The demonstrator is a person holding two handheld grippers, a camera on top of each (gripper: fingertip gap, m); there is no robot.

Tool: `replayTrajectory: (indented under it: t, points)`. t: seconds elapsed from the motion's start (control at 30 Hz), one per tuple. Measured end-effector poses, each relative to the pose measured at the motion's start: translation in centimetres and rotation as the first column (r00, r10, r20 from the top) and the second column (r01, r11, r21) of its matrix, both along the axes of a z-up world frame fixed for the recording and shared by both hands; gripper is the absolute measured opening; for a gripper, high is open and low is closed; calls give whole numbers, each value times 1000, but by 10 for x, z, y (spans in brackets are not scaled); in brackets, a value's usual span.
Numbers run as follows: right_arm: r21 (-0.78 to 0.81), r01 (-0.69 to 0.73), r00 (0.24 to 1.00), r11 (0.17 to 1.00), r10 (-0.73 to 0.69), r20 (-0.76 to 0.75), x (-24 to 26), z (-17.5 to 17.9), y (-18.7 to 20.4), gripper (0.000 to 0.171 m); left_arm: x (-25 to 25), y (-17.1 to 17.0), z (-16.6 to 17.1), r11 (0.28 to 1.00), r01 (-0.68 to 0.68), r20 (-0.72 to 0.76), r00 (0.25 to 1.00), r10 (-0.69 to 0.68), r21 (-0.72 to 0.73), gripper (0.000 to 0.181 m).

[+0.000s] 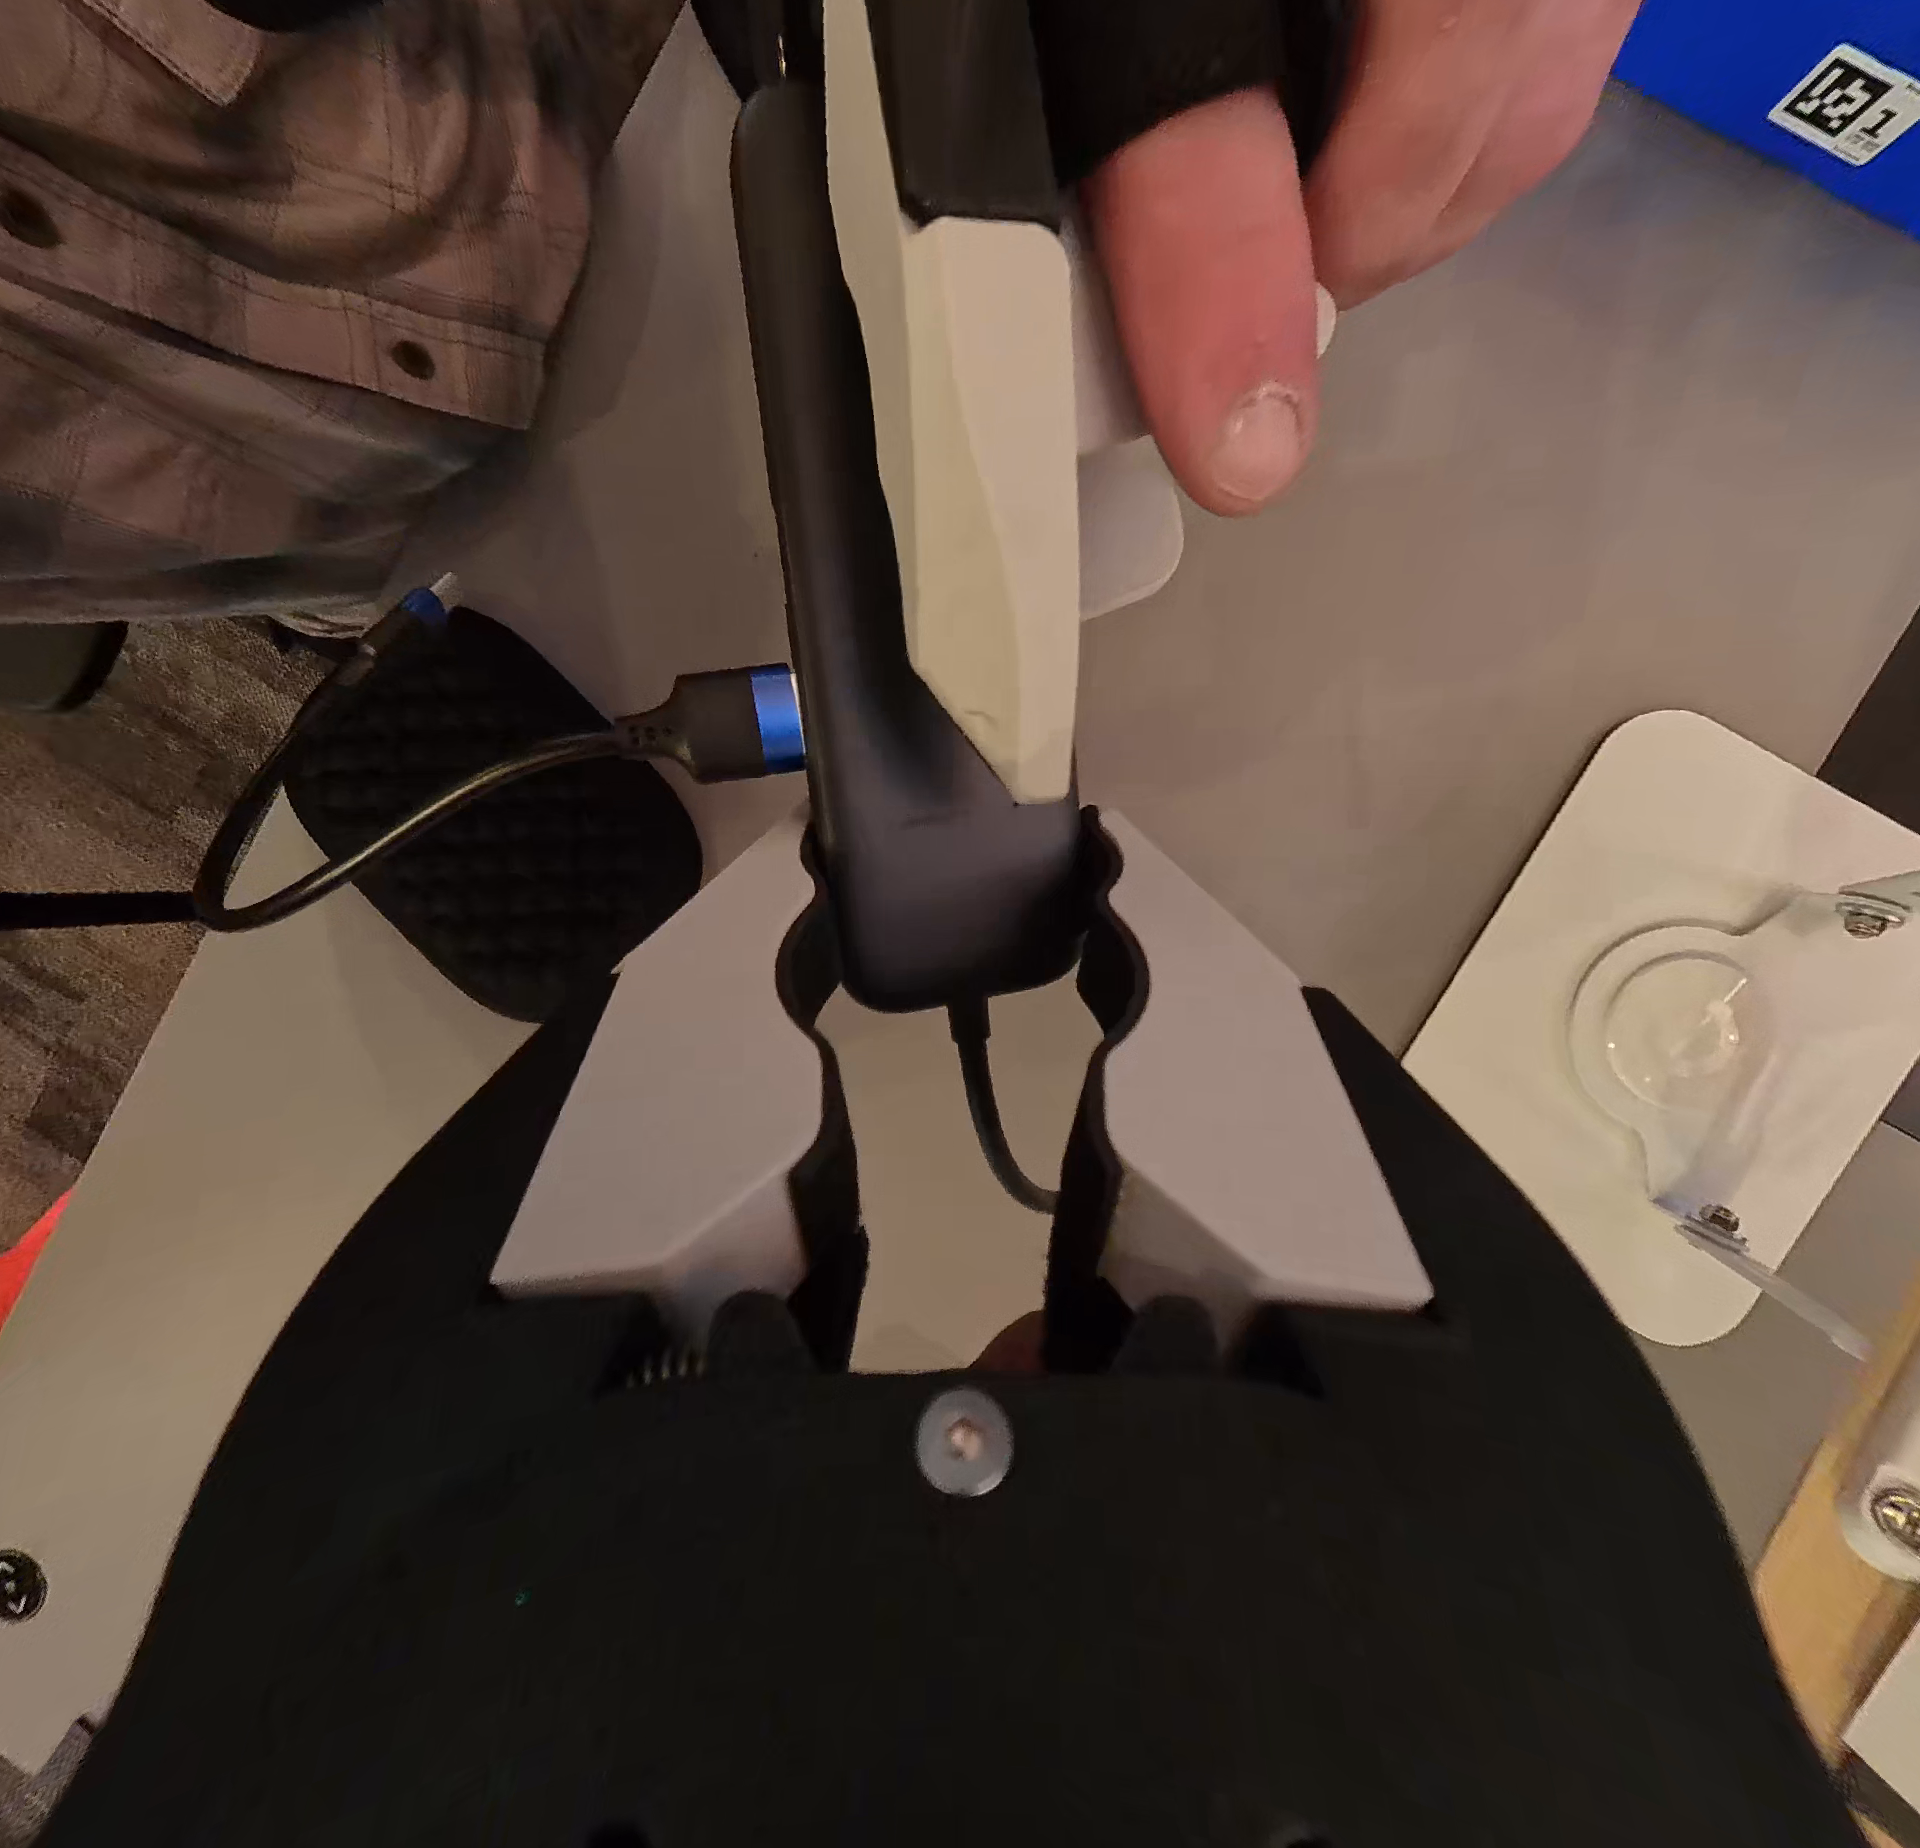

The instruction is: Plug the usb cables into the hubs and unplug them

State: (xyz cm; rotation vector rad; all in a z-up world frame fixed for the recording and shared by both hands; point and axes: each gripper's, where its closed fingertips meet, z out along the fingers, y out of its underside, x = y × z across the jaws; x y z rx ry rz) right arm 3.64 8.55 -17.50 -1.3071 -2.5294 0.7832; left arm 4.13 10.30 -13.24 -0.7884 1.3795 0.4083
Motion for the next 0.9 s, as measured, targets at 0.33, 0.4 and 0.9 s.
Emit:
replayTrajectory:
  t: [0.33,0.4,0.9]
  points:
    - [93,17,1000,996,-15,-19,-8,4,15,47,-4,4,-1,999,-32,-3,999,32,4,20]
    - [128,73,997,989,-67,-49,-10,9,28,60,-8,10,0,998,-67,5,998,67,-15,20]
    - [130,587,691,799,-411,-594,-18,95,51,43,-80,68,22,891,-454,77,887,455,-24,20]
